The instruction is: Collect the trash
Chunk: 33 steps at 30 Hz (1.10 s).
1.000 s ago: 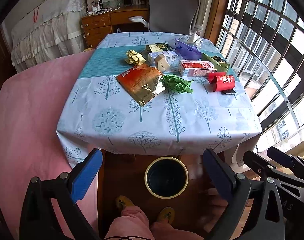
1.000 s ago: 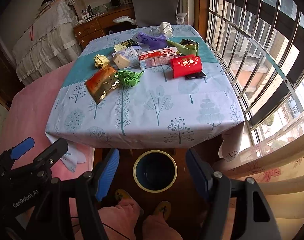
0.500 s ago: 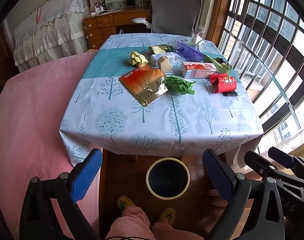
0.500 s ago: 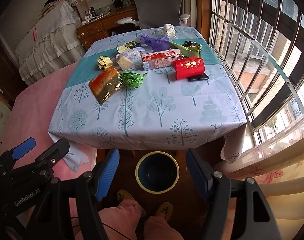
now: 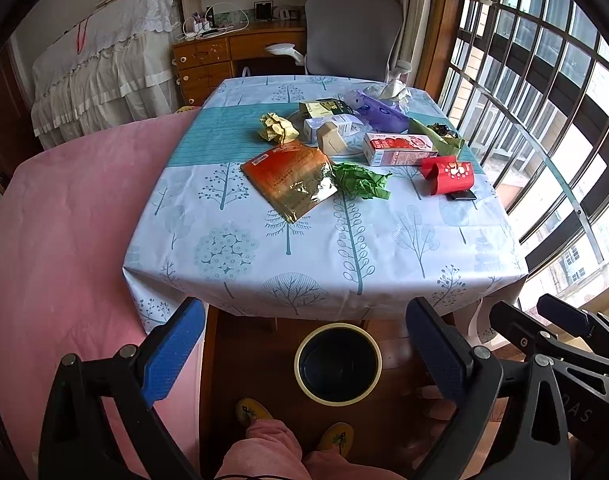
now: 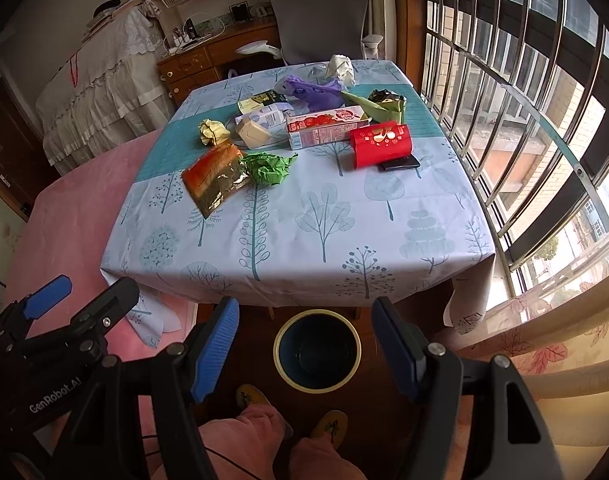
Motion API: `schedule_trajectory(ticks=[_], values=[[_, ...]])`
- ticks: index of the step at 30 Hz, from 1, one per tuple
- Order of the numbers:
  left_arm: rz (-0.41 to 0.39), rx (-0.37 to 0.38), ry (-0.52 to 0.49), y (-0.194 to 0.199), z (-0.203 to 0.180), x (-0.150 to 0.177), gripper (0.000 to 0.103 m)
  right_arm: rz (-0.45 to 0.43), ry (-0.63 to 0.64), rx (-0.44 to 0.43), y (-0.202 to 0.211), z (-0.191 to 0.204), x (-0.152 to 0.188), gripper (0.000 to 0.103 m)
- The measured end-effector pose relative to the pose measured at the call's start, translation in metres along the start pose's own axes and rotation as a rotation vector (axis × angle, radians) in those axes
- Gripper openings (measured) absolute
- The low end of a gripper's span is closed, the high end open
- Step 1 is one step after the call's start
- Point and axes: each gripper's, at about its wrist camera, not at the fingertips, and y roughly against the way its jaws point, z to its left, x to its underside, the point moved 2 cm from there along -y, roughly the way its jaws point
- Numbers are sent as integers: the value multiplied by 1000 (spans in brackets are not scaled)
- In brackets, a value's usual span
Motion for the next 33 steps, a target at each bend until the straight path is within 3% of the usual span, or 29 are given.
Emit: schedule_trajectory(ticks=[21,33], values=[[-1,-61,-10,1,-3,-12,99,-42,4,-67,0,-1,-17,69],[56,-46,27,-34,22,-29,99,49,-16,-111,-46,11,-36,69]])
